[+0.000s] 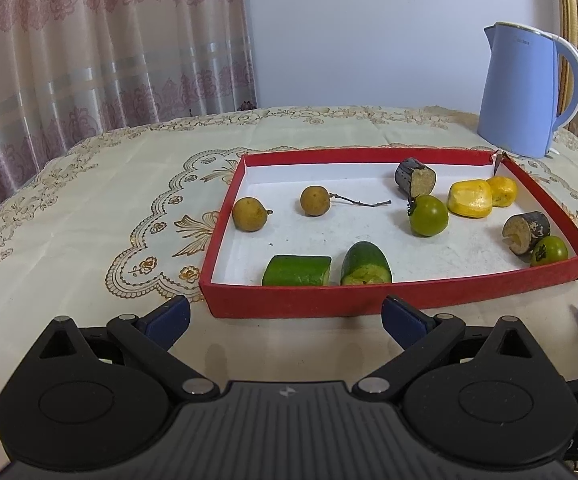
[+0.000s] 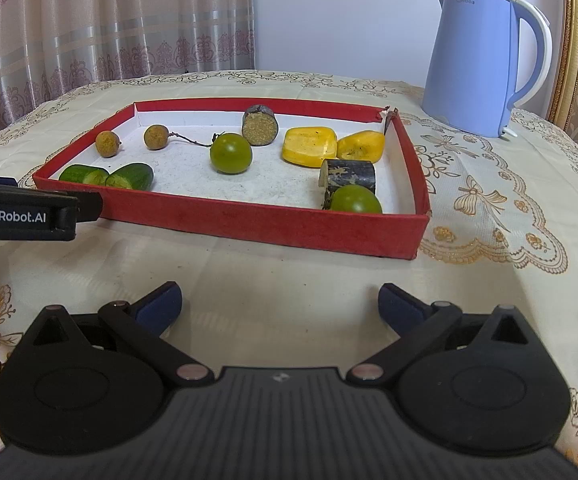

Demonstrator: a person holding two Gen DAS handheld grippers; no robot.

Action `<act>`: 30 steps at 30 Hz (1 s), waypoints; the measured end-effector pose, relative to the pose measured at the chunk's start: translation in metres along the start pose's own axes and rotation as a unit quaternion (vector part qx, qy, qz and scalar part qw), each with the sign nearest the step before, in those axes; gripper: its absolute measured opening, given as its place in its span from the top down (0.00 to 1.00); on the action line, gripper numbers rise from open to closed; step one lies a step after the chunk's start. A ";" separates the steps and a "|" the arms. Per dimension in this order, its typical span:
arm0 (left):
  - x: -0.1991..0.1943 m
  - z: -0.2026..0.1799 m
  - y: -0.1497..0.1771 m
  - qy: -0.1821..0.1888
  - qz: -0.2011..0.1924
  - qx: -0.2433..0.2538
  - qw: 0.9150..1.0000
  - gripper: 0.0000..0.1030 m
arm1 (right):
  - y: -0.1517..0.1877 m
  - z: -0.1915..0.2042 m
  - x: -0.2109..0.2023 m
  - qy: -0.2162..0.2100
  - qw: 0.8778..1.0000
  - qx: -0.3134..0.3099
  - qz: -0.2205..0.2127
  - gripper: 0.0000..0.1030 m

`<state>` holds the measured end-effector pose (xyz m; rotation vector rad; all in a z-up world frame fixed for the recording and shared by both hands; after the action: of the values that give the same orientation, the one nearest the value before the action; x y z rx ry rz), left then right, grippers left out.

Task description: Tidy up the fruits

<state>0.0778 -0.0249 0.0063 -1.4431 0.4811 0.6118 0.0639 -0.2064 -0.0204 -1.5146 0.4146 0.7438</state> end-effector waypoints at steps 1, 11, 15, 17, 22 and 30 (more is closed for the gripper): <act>0.001 0.000 0.000 -0.002 0.001 0.000 1.000 0.00 | 0.000 0.000 0.000 0.000 1.000 0.000 0.000 0.00; 0.006 -0.001 0.002 -0.001 0.009 -0.002 1.000 0.00 | 0.000 0.000 0.000 0.000 1.000 0.000 0.000 0.00; 0.007 -0.001 0.002 0.000 0.011 -0.003 1.000 0.00 | 0.000 0.000 0.000 0.000 1.000 0.000 0.000 0.00; 0.006 -0.001 0.002 0.001 0.010 -0.002 1.000 0.00 | 0.000 0.000 0.000 0.000 1.000 0.000 0.000 0.00; 0.007 -0.001 0.001 0.000 0.012 -0.004 1.000 0.00 | 0.000 0.000 0.000 0.000 1.000 0.000 0.000 0.00; 0.008 0.001 0.001 0.001 0.012 -0.004 1.000 0.00 | 0.000 0.000 0.000 0.000 1.000 0.000 0.000 0.00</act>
<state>0.0826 -0.0230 0.0004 -1.4465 0.4979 0.6318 0.0641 -0.2064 -0.0206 -1.5147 0.4145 0.7438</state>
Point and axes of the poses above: each gripper's, at about its wrist camera, not at the fingertips, and x roughly the way its jaws point, z to its left, y to its underside, the point moved 1 cm from there along x, roughly the way its jaws point, and after that the axes turned 4 degrees about z, right-handed, at the moved point
